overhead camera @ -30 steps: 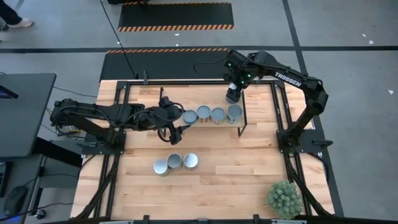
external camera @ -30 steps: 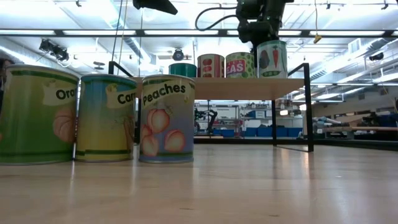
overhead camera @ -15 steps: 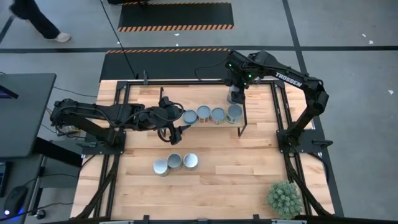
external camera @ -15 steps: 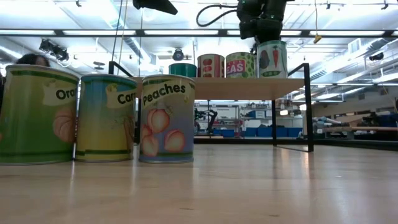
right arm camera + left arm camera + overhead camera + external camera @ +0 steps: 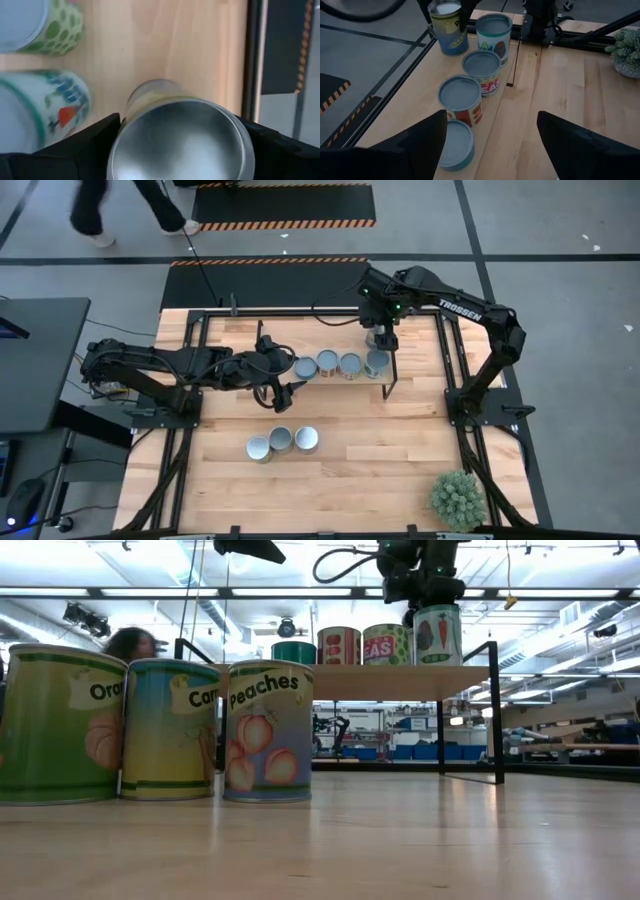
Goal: Pick and place cans onto a shelf
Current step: Put the canned peas on the shelf, then put the canned peaches on the shelf
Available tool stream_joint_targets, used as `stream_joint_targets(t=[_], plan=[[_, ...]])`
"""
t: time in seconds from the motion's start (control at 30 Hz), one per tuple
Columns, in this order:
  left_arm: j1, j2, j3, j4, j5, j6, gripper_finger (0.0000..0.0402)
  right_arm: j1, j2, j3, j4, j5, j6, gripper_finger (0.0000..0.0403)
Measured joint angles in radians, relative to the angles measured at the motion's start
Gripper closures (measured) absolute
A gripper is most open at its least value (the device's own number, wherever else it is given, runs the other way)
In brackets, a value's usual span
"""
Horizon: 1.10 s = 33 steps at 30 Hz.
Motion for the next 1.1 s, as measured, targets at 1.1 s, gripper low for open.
stream_joint_targets(t=[1.1], plan=[[-0.002,-0.033,0.0,-0.012,0.041,-0.007,0.0088,0.049,-0.009,0.299,-0.038,0.062,0.11,0.0013]])
